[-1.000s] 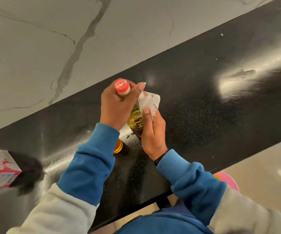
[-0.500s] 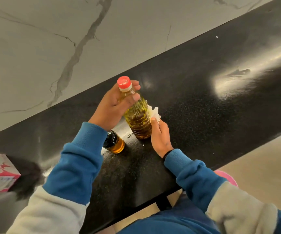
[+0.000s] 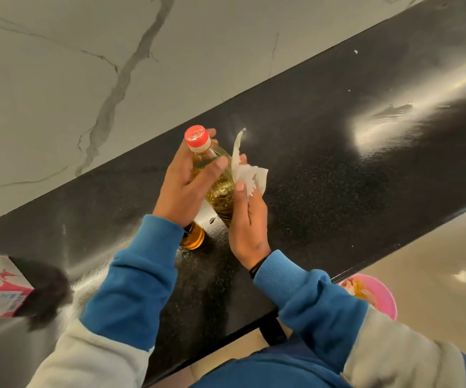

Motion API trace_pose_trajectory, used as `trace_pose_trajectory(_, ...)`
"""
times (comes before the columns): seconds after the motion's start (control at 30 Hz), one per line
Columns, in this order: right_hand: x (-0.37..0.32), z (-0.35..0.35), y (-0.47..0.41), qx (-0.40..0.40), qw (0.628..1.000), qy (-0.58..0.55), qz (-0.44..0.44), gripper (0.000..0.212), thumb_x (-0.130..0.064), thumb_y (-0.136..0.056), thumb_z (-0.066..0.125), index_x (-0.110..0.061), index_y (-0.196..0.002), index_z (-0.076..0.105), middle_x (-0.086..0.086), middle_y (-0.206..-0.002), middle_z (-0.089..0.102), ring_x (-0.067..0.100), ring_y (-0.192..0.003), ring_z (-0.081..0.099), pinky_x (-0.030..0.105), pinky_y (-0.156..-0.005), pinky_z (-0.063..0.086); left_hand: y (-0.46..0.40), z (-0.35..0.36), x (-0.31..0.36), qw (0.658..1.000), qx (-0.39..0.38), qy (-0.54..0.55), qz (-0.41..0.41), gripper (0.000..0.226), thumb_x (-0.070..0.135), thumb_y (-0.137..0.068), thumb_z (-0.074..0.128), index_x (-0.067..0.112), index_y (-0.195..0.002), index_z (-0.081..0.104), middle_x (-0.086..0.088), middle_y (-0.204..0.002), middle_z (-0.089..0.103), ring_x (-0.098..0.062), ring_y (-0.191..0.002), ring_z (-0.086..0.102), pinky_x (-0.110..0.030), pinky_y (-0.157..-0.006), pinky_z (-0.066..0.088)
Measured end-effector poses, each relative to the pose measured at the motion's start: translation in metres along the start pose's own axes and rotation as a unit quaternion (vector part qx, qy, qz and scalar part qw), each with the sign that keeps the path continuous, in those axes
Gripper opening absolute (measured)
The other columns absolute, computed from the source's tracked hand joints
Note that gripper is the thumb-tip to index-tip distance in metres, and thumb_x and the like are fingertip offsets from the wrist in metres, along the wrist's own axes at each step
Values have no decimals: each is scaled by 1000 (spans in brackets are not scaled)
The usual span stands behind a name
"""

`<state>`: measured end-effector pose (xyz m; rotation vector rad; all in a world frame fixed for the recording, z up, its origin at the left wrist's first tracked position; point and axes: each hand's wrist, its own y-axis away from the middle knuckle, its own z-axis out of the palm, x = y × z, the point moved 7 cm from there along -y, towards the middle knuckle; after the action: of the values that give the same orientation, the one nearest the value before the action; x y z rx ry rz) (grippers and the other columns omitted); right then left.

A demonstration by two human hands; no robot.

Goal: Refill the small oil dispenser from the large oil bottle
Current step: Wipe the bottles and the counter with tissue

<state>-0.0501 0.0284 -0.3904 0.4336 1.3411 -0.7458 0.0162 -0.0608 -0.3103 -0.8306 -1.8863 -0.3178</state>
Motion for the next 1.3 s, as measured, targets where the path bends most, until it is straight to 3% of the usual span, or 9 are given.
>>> trace_pose_trajectory(0.13,35,-13,11,13,996,46,74,54,-39,-104,31,-6,-145,46,10,-143,54,20,-137,48,50,-115,37,-1,-6,-1,999,-30,-16,0,56,46,-89,66,23,-139,51,4,-130,66,-11,-121,65,-47,-102,55)
trace_pose_trajectory(0.37,44,-17,10,47,984,36,167,26,-28,-108,34,-15,-97,54,-10,-90,56,7,-88,54,34,-90,43,8,-11,14,966,167,-196,-18,60,69,-76,68,20,-110,58,10,-93,69,-15,-85,69,-42,-77,60)
trace_pose_trajectory(0.5,7,-5,2,59,993,-19,101,38,-26,-108,32,-6,-127,59,10,-119,68,19,-113,64,38,-98,51,5,-5,14,957,154,-241,-45,56,69,-80,64,25,-112,49,10,-102,58,-15,-93,60,-33,-80,51)
trace_pose_trajectory(0.6,-22,5,0,37,999,-27,28,49,-31,-106,32,-8,-148,41,11,-146,52,21,-138,47,48,-115,39,0,-3,9,993,67,-97,2,49,55,-88,61,22,-123,53,3,-114,62,-18,-106,62,-45,-95,53)
trace_pose_trajectory(0.7,-45,16,8,-13,996,45,-75,49,-26,-107,29,-18,-155,25,8,-162,29,24,-152,23,54,-120,25,3,-1,6,999,-15,29,6,44,46,-95,52,22,-132,53,11,-123,66,-9,-116,64,-36,-103,52)
trace_pose_trajectory(0.87,-7,4,12,-9,994,86,-61,51,-19,-107,28,-7,-156,23,10,-163,26,18,-152,21,43,-124,23,6,-5,7,992,61,-110,-10,48,63,-92,47,24,-120,53,14,-103,67,-7,-95,67,-34,-89,56)
trace_pose_trajectory(1.03,46,-11,17,7,990,97,103,52,-41,-103,30,-2,-129,55,12,-127,62,22,-118,58,48,-105,46,21,-1,14,942,151,-297,-37,59,67,-95,45,19,-129,48,3,-115,66,-18,-101,66,-31,-83,50)
trace_pose_trajectory(1.13,60,-22,14,13,981,93,168,35,-42,-103,32,-23,-84,54,-5,-79,58,8,-73,54,29,-72,45,16,-1,7,977,57,-205,-15,50,58,-95,52,26,-133,45,8,-121,63,-13,-109,64,-41,-95,55)
trace_pose_trajectory(1.3,41,-24,9,24,983,82,161,37,-24,-109,34,-25,-75,50,-16,-70,48,-2,-62,51,17,-63,39,9,-19,-5,993,-61,-95,-42,64,58,-81,71,41,-135,41,16,-127,64,-2,-111,66,-43,-98,58)
